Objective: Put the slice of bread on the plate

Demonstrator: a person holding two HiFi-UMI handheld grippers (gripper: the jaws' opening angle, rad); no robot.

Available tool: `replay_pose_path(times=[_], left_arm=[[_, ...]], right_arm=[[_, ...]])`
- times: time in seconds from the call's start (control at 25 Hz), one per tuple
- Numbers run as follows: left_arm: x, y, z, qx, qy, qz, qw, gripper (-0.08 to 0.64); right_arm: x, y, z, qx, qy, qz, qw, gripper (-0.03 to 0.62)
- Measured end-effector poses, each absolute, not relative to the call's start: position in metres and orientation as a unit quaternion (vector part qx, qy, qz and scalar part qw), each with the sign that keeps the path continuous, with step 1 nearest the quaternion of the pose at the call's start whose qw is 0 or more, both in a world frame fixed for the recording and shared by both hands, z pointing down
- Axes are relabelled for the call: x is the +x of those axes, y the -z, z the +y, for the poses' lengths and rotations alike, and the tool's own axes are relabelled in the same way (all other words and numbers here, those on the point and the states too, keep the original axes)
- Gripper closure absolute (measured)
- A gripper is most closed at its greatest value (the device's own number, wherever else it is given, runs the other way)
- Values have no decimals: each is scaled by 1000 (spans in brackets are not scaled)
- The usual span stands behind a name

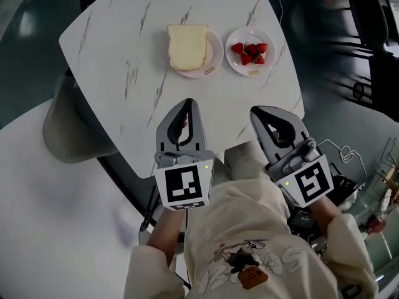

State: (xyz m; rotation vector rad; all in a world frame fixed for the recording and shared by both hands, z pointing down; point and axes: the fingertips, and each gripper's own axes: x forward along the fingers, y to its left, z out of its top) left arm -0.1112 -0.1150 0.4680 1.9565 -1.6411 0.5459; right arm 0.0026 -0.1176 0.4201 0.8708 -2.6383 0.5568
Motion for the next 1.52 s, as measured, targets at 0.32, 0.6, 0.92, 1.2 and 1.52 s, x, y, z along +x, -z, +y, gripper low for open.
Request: replay_pose_path(times=[0.32,0.6,0.92,1.2,1.52], left_arm=[[-108,-439,-83,726,-190,-604,268,554],[-111,-409,-39,724,-171,-614,265,554],[-116,-380,20,722,-152,-622,261,554],[-123,-352,66,721,-126,-634,250,554],[-128,-336,111,715,-118,-646,242,554]], right_arm=[[-1,-371,-91,310,-167,-927,129,588],[4,-343,-52,314,-137,-932,121,588],[7,-305,-11,333,-108,-931,99,588],[11,-288,25,345,-96,-930,86,588],[14,-273,57,351,-112,-928,56,588]])
